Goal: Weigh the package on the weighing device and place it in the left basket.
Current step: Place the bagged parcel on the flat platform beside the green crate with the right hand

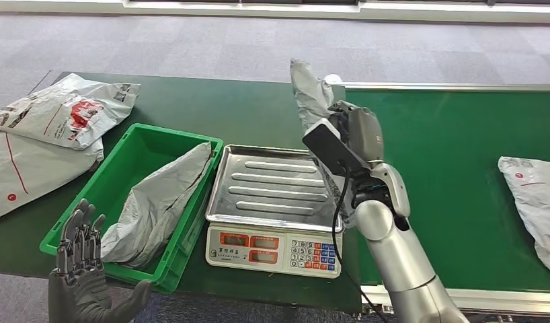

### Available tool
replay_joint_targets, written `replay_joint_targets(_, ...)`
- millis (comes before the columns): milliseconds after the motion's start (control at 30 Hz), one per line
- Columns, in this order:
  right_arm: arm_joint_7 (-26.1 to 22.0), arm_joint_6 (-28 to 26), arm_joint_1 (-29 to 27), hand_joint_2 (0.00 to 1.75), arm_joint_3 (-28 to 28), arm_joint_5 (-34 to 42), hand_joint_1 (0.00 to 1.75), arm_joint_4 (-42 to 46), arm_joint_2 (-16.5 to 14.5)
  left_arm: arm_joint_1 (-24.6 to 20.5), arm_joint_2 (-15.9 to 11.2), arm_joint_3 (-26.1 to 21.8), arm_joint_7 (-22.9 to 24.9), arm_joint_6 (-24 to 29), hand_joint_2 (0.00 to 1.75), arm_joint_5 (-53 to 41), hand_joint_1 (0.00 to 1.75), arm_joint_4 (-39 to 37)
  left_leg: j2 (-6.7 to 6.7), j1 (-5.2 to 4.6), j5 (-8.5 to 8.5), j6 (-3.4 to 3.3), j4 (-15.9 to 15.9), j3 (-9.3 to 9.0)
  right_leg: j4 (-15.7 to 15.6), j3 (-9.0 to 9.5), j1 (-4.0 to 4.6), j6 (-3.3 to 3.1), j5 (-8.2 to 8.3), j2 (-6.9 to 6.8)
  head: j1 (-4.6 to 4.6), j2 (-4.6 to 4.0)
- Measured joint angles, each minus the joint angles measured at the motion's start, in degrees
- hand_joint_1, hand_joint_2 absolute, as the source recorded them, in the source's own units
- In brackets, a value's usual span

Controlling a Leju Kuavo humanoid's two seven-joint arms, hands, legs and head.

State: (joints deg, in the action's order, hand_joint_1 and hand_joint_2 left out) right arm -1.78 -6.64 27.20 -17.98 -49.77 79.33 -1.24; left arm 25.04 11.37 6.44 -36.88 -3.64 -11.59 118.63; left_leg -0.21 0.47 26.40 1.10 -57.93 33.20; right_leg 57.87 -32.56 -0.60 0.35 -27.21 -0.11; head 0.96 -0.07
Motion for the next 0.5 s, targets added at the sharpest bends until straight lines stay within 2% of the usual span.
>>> replay_joint_targets(167,-0.6,0.0,3.7,1.75,-5.8,-0.6,1.75,-5.9,-3.7,-1.5,-1.1,0.1,0.5,-0.8,1.75,0.5,0.00,-0.8,0.01,0.03,0.01,0.03,0.0,0.09,0.0,-0.10,0.03,-0.03,-0.03,0.02,0.00,0.00)
replay_joint_targets(367,2.0,1.9,6.1,1.75,-8.7,-2.9,1.75,-10.3,-6.8,-1.6,-1.8,0.1,1.0,-0.7,1.75,0.4,0.00,-1.1,0.00,0.03,0.02,0.02,0.0,0.15,0.0,-0.14,0.01,-0.03,-0.03,0.01,-0.01,0.00)
replay_joint_targets(500,2.3,2.6,6.9,1.75,-9.2,-4.1,0.03,-12.8,-8.3,-1.6,-1.9,0.1,1.4,-0.7,1.75,0.0,0.00,-1.1,0.00,0.02,0.01,0.02,0.0,0.14,0.0,-0.13,0.01,-0.03,-0.02,0.01,0.00,0.00)
